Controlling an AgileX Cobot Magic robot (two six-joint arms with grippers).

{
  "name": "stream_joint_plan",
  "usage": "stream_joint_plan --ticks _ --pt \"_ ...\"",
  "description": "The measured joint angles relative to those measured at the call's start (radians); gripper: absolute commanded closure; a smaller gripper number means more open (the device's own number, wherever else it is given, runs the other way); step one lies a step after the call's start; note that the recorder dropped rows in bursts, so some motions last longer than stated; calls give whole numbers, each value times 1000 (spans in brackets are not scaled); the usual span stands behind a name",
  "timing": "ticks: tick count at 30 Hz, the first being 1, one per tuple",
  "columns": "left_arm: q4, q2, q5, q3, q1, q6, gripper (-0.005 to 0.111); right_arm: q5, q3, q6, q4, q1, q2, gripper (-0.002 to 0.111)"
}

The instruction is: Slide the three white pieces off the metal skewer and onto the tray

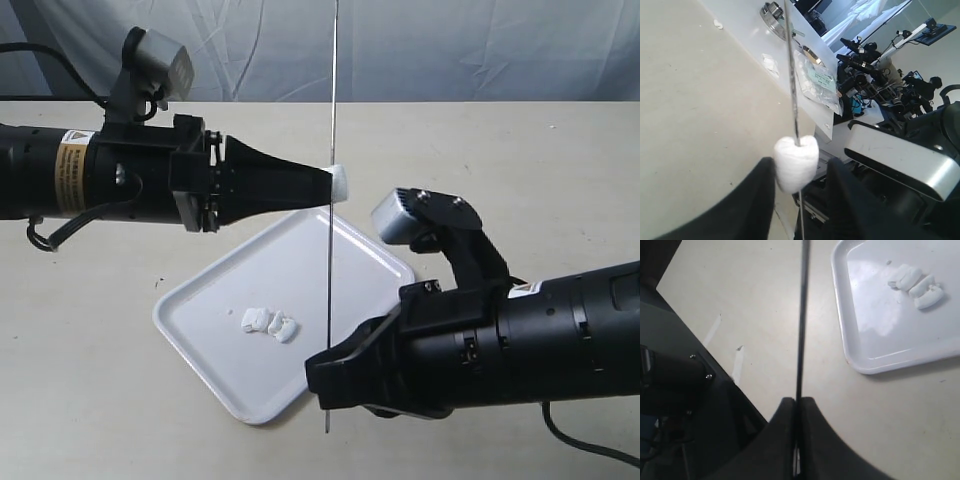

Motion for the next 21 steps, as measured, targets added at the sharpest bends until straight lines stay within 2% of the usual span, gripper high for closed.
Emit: stream_joint_plan --ticks 4,13,15,21 --pt "0 0 0 0 0 0 74 0 0 0 0 0 2 109" --pt "-9 0 0 0 0 0 74 -1 0 0 0 0 2 109" --pt "-9 0 0 0 0 0 77 -1 0 0 0 0 2 109" --pt "-11 0 0 0 0 0 96 -1 0 0 0 0 2 109"
